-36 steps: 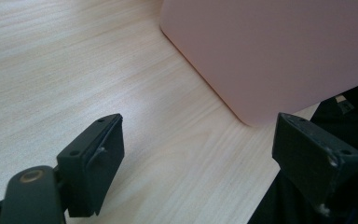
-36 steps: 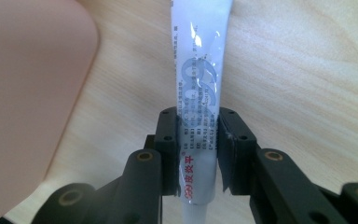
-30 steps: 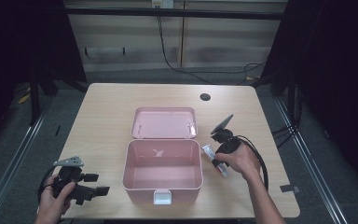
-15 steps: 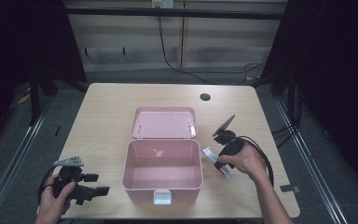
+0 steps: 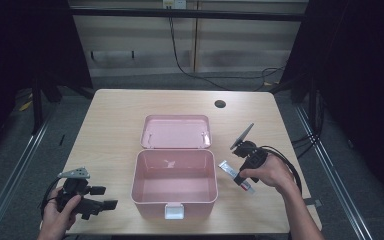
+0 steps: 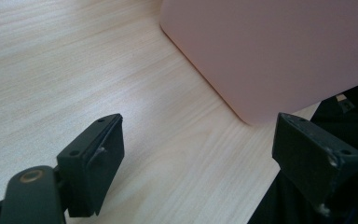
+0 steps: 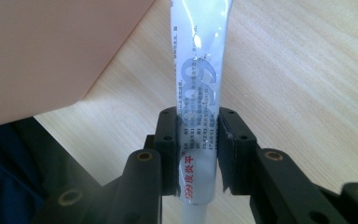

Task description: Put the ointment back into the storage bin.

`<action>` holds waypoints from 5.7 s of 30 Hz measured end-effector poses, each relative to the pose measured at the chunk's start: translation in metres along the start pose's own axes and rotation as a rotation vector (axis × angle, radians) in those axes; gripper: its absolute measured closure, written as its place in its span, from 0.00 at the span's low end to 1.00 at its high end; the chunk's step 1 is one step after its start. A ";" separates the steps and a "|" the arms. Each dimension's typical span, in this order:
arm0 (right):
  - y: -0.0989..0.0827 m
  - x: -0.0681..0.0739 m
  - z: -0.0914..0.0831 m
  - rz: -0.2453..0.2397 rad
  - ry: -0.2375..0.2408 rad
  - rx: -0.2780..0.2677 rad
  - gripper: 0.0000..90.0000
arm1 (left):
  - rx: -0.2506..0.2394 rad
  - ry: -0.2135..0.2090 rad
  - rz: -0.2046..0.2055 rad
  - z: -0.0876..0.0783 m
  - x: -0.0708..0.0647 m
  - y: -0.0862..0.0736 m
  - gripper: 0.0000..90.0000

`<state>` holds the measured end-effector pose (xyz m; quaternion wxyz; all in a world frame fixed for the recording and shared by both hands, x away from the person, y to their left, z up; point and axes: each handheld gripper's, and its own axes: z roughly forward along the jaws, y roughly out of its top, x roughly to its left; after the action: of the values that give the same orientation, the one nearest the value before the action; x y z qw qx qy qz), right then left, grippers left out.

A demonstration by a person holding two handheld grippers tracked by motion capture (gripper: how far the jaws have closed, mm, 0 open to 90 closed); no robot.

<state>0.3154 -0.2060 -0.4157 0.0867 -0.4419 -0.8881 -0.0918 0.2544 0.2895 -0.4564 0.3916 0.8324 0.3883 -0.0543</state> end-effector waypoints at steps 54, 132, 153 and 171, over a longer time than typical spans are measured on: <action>-0.038 0.015 -0.048 -0.336 0.002 0.012 0.80 | -0.001 0.003 -0.009 0.001 0.000 0.000 0.19; 0.077 0.138 -0.043 -0.616 0.082 0.008 0.80 | -0.007 -0.005 -0.005 0.000 0.000 0.000 0.19; 0.090 0.150 -0.014 -0.654 0.114 0.066 0.80 | -0.002 -0.003 -0.002 0.000 0.000 0.000 0.19; 0.098 0.158 0.014 -0.679 0.157 0.114 0.80 | -0.006 -0.002 -0.005 0.000 0.000 0.000 0.19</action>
<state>0.2987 -0.0235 -0.3838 0.1437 -0.1073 -0.9787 -0.0995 0.2541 0.2897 -0.4566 0.3944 0.8302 0.3902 -0.0549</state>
